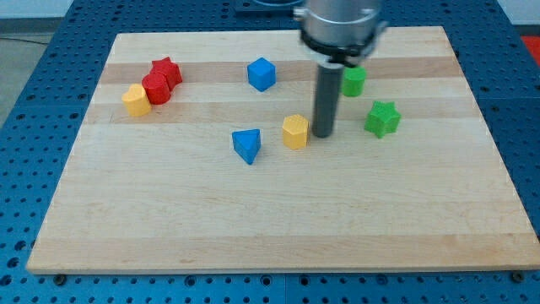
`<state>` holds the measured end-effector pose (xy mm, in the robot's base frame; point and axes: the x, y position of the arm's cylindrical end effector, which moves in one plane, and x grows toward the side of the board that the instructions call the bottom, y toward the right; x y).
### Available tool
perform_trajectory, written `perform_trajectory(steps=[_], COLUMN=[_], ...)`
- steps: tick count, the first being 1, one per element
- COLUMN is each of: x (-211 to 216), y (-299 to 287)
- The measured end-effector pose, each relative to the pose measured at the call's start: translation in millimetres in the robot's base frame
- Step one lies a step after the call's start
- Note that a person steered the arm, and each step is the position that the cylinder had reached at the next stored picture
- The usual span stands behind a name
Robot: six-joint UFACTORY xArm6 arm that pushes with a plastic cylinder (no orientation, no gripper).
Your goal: Push the yellow hexagon into the red circle
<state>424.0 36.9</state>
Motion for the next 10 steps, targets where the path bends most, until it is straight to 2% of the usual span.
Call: perform_trajectory(steps=[1, 2, 3, 4, 8, 10], x=[2.0, 24.3, 32.5, 28.1, -42.2, -53.3], y=[-43.3, -19.6, -29.0, -72.2, -131.8, -124.8])
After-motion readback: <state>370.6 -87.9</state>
